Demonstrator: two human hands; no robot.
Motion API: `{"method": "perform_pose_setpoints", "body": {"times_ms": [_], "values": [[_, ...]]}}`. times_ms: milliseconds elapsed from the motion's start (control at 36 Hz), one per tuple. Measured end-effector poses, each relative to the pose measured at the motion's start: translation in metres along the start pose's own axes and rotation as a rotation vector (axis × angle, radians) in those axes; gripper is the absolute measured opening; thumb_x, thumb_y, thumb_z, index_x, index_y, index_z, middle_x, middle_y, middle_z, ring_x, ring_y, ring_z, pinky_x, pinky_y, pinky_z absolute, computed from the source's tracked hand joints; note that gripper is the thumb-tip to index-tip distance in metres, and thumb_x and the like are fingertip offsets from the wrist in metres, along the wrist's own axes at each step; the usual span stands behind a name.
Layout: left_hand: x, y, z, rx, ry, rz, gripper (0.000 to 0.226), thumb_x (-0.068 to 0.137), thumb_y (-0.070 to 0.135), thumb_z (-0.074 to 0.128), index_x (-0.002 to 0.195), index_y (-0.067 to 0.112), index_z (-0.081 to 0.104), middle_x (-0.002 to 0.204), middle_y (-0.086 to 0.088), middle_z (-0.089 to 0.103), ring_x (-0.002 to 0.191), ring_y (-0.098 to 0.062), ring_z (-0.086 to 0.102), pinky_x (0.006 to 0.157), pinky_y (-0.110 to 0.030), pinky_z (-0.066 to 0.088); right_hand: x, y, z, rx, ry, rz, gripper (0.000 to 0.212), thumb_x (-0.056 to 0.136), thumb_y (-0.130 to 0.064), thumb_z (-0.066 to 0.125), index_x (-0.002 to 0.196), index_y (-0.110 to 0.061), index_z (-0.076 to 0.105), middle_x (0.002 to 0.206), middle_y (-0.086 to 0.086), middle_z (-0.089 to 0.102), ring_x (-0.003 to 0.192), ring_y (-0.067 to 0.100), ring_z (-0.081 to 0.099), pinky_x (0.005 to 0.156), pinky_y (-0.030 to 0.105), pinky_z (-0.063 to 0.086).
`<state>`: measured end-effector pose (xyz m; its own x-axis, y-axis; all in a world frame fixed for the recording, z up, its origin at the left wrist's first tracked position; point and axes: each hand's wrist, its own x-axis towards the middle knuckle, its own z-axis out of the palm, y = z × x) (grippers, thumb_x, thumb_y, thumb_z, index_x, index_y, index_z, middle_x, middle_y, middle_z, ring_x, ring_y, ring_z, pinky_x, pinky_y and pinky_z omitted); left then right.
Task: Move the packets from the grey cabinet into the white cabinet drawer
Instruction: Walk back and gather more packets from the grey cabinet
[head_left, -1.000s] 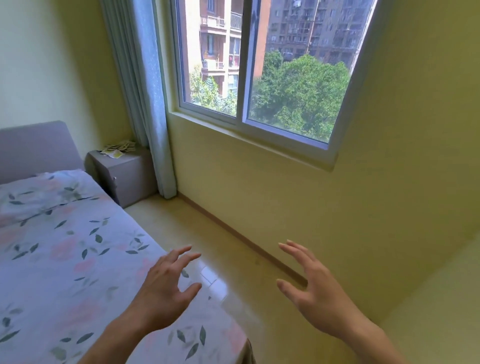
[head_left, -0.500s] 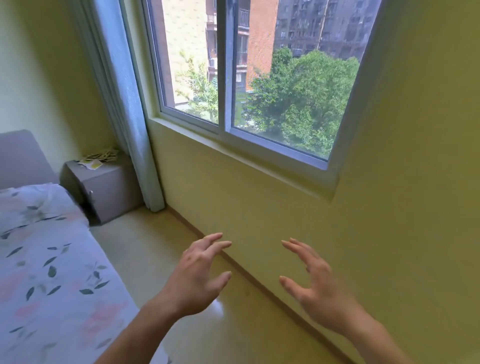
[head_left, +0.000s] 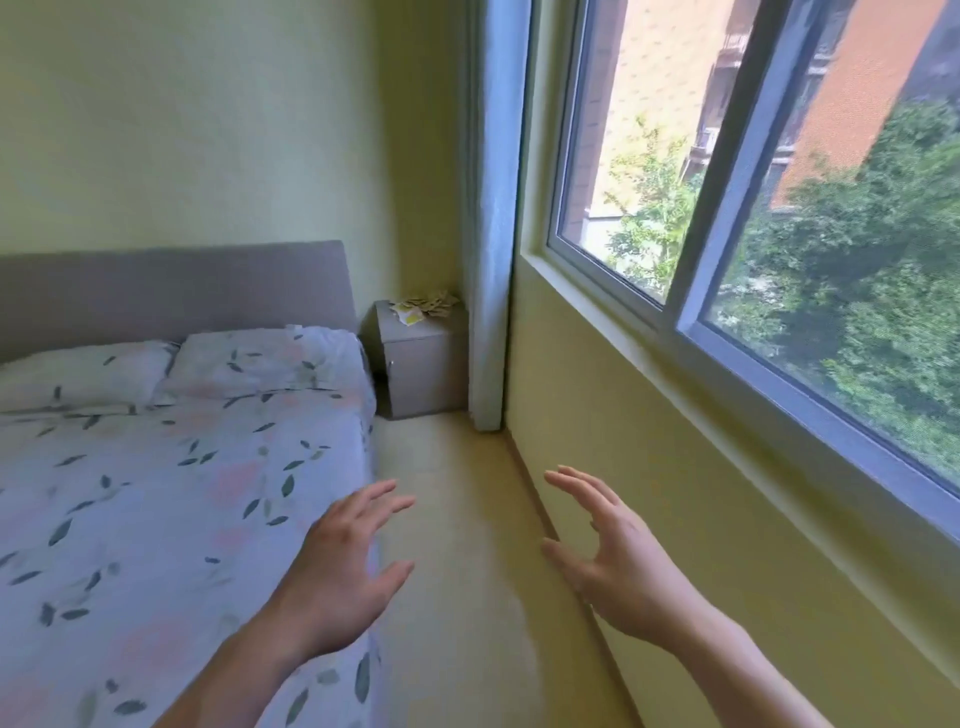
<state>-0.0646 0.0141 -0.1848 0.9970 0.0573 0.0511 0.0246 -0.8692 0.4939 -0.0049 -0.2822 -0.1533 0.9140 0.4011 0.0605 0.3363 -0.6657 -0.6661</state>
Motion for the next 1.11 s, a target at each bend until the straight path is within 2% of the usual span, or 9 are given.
{"method": "perform_pose_setpoints", "body": {"times_ms": [194,250,306,361,528,722,917,1111], "values": [[0.114,-0.054,-0.002,-0.051,0.074,-0.12,0.057,0.09,0.042,0.067,0.143,0.044,0.044,0.151,0.028,0.028,0.143,-0.003,0.027,0.116,-0.025,0.028,0.156,0.016,0.0,-0.032,-0.081,-0.079,0.066,0.091,-0.04,0.067,0.149,-0.046,0.034,0.153,-0.035,0.024,0.132,-0.019,0.025,0.103,-0.003,0.015],[0.151,-0.065,-0.008,-0.08,0.07,-0.139,0.057,0.09,0.044,0.066,0.143,0.045,0.044,0.151,0.03,0.026,0.143,-0.003,0.025,0.115,-0.029,0.035,0.2,0.019,-0.001,-0.028,-0.085,-0.074,0.066,0.091,-0.039,0.067,0.148,-0.046,0.035,0.153,-0.033,0.025,0.135,-0.015,0.029,0.109,0.004,0.021],[0.189,-0.074,-0.017,-0.071,0.079,-0.14,0.056,0.092,0.045,0.065,0.143,0.046,0.043,0.152,0.029,0.025,0.143,-0.003,0.025,0.117,-0.027,0.03,0.242,0.022,-0.001,-0.024,-0.078,-0.087,0.065,0.091,-0.04,0.067,0.148,-0.047,0.036,0.153,-0.033,0.027,0.137,-0.011,0.032,0.115,0.016,0.029],[0.231,-0.082,-0.028,-0.045,0.089,-0.135,0.057,0.092,0.044,0.065,0.144,0.044,0.042,0.154,0.026,0.026,0.143,-0.004,0.026,0.117,-0.025,0.024,0.283,0.024,0.0,-0.027,-0.066,-0.101,0.064,0.091,-0.039,0.067,0.147,-0.046,0.037,0.153,-0.032,0.028,0.135,-0.012,0.033,0.116,0.022,0.033],[0.338,-0.094,-0.053,-0.051,0.108,-0.088,0.056,0.091,0.041,0.067,0.143,0.042,0.046,0.153,0.025,0.029,0.141,-0.004,0.031,0.117,-0.028,0.03,0.383,0.04,0.001,-0.003,-0.058,-0.105,0.064,0.09,-0.039,0.069,0.146,-0.047,0.039,0.151,-0.033,0.031,0.135,-0.014,0.033,0.115,0.023,0.034],[0.466,-0.125,-0.056,-0.023,0.095,-0.063,0.057,0.09,0.043,0.065,0.143,0.043,0.045,0.154,0.026,0.028,0.142,-0.003,0.031,0.117,-0.026,0.026,0.513,0.07,0.008,-0.004,-0.05,-0.104,0.063,0.09,-0.04,0.068,0.146,-0.046,0.039,0.151,-0.031,0.032,0.134,-0.011,0.037,0.115,0.023,0.035],[0.606,-0.167,-0.057,-0.002,0.083,-0.114,0.057,0.09,0.043,0.066,0.143,0.043,0.045,0.154,0.026,0.028,0.139,-0.004,0.035,0.116,-0.024,0.027,0.666,0.1,0.015,0.025,-0.083,-0.118,0.063,0.091,-0.041,0.067,0.146,-0.046,0.038,0.152,-0.03,0.032,0.137,-0.012,0.032,0.116,0.025,0.034],[0.711,-0.209,-0.079,-0.007,0.106,-0.222,0.054,0.094,0.042,0.064,0.143,0.043,0.043,0.154,0.028,0.024,0.143,0.0,0.027,0.115,-0.019,0.022,0.828,0.106,0.025,0.026,-0.158,-0.183,0.063,0.09,-0.039,0.068,0.147,-0.039,0.041,0.152,-0.024,0.036,0.14,-0.008,0.033,0.117,0.025,0.032]]}}
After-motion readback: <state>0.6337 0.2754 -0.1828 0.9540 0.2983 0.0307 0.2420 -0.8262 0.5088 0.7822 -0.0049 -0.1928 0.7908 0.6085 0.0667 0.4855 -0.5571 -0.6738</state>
